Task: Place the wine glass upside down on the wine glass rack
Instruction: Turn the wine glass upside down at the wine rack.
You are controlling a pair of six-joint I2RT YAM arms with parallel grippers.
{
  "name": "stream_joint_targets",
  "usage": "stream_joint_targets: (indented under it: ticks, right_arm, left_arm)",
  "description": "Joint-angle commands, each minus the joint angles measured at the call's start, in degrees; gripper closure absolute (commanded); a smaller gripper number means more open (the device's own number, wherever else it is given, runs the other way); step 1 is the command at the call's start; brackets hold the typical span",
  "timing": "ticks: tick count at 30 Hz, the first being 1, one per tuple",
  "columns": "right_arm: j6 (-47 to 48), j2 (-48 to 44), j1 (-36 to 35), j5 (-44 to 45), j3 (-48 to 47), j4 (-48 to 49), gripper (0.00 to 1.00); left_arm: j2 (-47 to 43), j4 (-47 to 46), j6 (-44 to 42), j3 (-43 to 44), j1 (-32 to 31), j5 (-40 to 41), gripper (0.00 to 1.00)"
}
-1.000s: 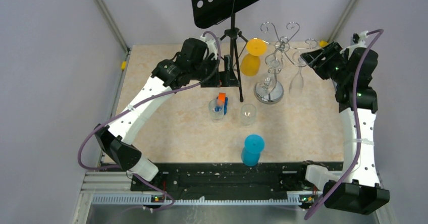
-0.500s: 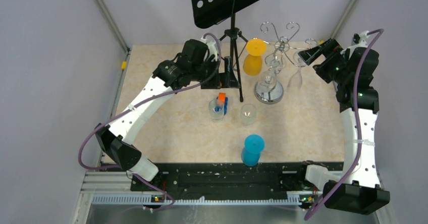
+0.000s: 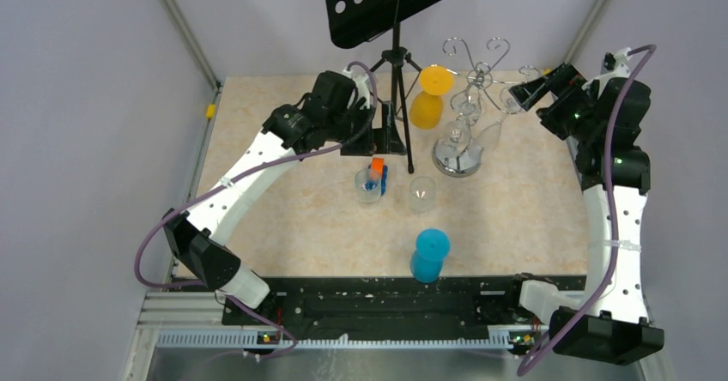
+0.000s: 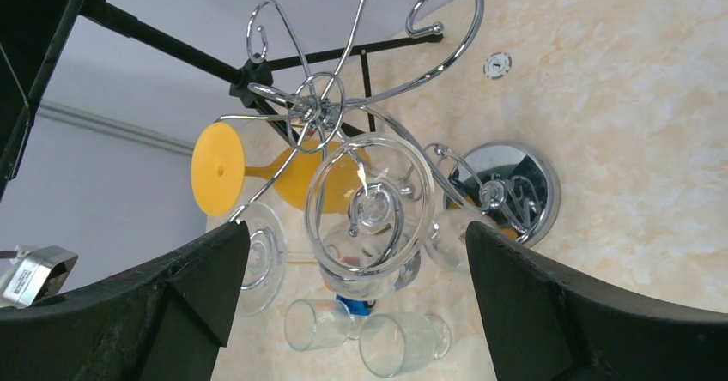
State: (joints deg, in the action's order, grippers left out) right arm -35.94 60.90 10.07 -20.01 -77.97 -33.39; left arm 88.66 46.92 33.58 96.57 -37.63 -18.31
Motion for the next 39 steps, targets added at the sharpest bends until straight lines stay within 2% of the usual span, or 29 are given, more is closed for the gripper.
stream_joint_targets:
  ticks: [1, 12, 19, 21, 22, 23, 26, 35, 39]
  right_arm:
    - [2.98, 0.25, 0.83, -1.04, -4.77, -1.63, 0.01]
    - [3.70, 4.22, 0.83, -7.74, -14.32, -8.85, 0.01]
    - [2.04, 5.80, 0.75, -13.64, -16.85, -9.46, 0.12]
    - [1.76, 5.82, 0.75, -14.95, -16.79, -8.91, 0.20]
    - [1.76, 5.81, 0.75, -15.87, -16.65, -8.42, 0.34]
    - [1.50, 5.87, 0.75, -16.72, -16.48, -7.98, 0.43]
    - [0.44, 5.58, 0.74, -18.55, -15.68, -6.54, 0.62]
    - [-1.53, 4.80, 0.75, -20.50, -12.86, -3.21, 1.00]
    - [-1.60, 4.77, 0.74, -20.85, -12.47, -2.98, 1.00]
  left_arm:
    - [-0.69, 1.64, -2.47, -0.26, -0.17, 1.70, 0.01]
    - [5.56, 11.47, -6.34, 1.85, -0.17, 4.34, 0.02]
    - [8.55, 14.05, -7.85, 2.46, -0.17, 3.75, 0.02]
    - [9.09, 14.43, -8.13, 2.64, -0.20, 3.59, 0.02]
    - [9.34, 14.43, -8.24, 2.72, -0.17, 3.55, 0.02]
    - [9.52, 14.51, -8.34, 2.74, -0.20, 3.58, 0.02]
    - [9.82, 14.54, -8.53, 2.99, -0.17, 3.50, 0.02]
    - [10.76, 14.92, -8.97, 3.76, -0.17, 3.26, 0.03]
    - [10.97, 14.91, -9.06, 3.87, -0.17, 3.15, 0.03]
